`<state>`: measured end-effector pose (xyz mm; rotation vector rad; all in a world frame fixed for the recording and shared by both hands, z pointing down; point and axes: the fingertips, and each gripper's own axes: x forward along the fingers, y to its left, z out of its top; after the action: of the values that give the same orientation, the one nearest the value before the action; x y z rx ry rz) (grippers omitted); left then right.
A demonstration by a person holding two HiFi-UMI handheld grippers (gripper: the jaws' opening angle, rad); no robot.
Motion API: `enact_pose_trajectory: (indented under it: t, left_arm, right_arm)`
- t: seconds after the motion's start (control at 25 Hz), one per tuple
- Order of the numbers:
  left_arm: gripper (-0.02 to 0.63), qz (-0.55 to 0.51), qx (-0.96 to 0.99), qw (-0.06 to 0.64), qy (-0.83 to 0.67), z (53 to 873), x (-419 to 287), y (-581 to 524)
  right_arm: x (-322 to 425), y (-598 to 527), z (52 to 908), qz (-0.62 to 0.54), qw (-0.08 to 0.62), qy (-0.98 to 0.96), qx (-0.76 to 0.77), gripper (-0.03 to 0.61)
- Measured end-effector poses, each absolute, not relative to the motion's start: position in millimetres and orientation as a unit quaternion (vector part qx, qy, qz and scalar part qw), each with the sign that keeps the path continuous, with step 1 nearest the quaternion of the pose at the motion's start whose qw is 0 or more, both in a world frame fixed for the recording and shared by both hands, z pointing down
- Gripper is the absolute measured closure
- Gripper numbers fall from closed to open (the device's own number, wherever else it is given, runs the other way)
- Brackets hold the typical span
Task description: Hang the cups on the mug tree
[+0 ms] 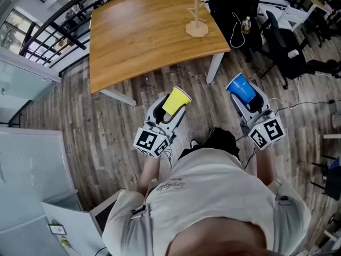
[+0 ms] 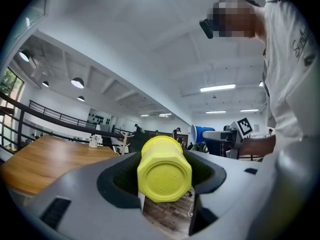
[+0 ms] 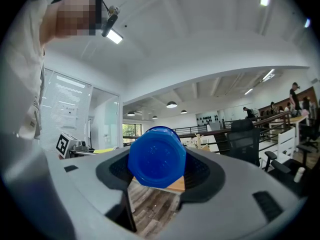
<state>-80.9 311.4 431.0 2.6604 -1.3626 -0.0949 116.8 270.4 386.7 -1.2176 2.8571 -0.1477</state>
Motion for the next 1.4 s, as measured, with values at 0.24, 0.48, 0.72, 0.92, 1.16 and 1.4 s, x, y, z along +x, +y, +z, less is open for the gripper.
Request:
enact_pose_trajectory:
  t: [0.24,0.48,0.72,0.92,1.16,1.4]
  left_arm:
    - [0.35,-0.025,0.886,0.095,-0.454,443.1,-80.7,287.2]
    - [0.35,0.001,0.883,0.099,-0.459,446.4,-87.7,257.0]
    - [0.35,0.035,0.88,0.087,-0.466,448.3,-95.3,197.4]
    - [0.35,0.05,0.888,0.085,-0.449,460.4,-70.7,140.3]
    - [0.35,0.032,0.894,0.066,-0.443,439.1,-40.3,81.5]
    - [0.35,0.034,0.888,0.061,-0.455,428.8,-42.4,57.9]
  right_arm:
    - [123.8,247.2,398.7,-0.067,0.014,0.911,-0.406,0.328]
    - [120.3,213.7,422.5,-0.095,0.017,0.909,-0.406,0.328]
    - [110.3,142.6,422.9,-0.078,0.028,0.914,-0.398,0.328]
    - [122.1,86.9,431.9,-0.089,0.032,0.913,-0.396,0.328]
    - [134.6,27.3,422.9,-0.091,0.036,0.921,-0.376,0.328]
    - [115.8,-23.0,407.9,-0.081,0.055,0.935,-0.342,0.328]
